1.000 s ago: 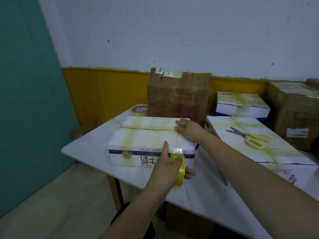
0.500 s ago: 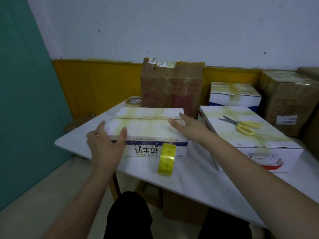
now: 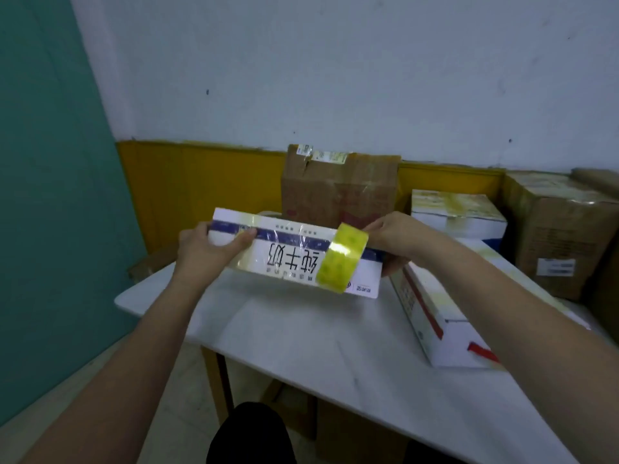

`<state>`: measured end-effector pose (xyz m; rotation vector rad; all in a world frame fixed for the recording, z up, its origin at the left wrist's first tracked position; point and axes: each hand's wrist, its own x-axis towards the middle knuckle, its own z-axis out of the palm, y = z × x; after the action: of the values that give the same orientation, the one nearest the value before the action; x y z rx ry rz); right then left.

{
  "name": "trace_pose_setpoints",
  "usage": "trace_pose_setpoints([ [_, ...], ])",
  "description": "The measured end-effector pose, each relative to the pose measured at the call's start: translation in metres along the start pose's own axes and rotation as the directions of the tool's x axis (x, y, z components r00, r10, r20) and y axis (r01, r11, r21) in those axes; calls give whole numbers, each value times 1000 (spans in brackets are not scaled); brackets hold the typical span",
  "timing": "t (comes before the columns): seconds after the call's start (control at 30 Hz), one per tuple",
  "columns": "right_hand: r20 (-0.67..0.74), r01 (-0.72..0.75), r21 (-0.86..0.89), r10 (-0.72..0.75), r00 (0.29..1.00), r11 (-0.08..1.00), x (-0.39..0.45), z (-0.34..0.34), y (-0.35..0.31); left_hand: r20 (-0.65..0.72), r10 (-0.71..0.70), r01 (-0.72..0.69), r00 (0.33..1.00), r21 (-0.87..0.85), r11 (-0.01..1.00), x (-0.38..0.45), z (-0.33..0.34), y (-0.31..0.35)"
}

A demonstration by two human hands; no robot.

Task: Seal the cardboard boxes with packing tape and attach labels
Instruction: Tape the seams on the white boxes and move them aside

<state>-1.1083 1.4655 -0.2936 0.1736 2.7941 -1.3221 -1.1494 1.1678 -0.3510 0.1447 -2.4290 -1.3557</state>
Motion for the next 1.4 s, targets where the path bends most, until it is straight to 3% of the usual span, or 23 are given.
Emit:
trace_pose_setpoints([
  [0.23,198,-221,-57,228,953,974,46,-44,-23,64,-14,-5,998,281,960,55,17,67],
  [0.27,206,-237,-72,247,947,969,52,-43,-25,42,9,-24,999,387,922,53,25,70],
  [0.33,210,-266,-100,281,936,959,62,-41,-28,-22,213,-173,977,507,844,47,44,82],
  [0.37,213,-280,-109,298,931,954,66,-40,-29,-28,325,-274,945,475,836,38,52,94],
  [0.43,227,-304,-112,322,919,946,73,-43,-25,63,359,-364,931,155,918,23,70,123],
  [0.5,230,-317,-103,332,915,943,78,-46,-20,329,202,-131,923,-225,965,13,82,147],
  [0.57,220,-320,-96,333,917,943,84,-47,-15,454,135,53,880,-378,924,10,87,156],
  [0.73,174,-362,-34,362,916,932,93,-49,-8,381,109,63,918,-411,909,-1,72,152],
  [0.83,155,-356,-1,352,923,934,96,-50,-8,399,8,108,917,-267,958,-20,63,123],
  [1.03,88,-361,-97,370,925,927,98,-46,-7,418,-41,179,907,-295,939,-52,102,67],
  [1.1,-35,-266,-263,266,963,927,95,-43,-9,383,-46,172,923,-301,938,-52,119,67],
  [1.17,-113,-19,-535,-49,992,844,90,-42,-13,347,-51,160,936,-291,943,-53,129,69],
  [1.2,-72,112,-591,-191,979,799,84,-42,-17,340,-55,158,939,-286,945,-53,132,69],
  [1.23,-2,199,-565,-242,970,801,75,-40,-20,338,-57,159,939,-284,946,-53,134,68],
  [1.3,148,252,-541,-204,968,803,66,-33,-22,346,-52,160,937,-291,943,-52,134,69],
  [1.37,171,252,-657,-185,968,711,65,-23,-21,354,-67,187,933,-317,930,-52,131,73],
  [1.4,139,253,-643,-215,967,722,65,-19,-19,357,-63,189,932,-331,924,-54,128,74],
])
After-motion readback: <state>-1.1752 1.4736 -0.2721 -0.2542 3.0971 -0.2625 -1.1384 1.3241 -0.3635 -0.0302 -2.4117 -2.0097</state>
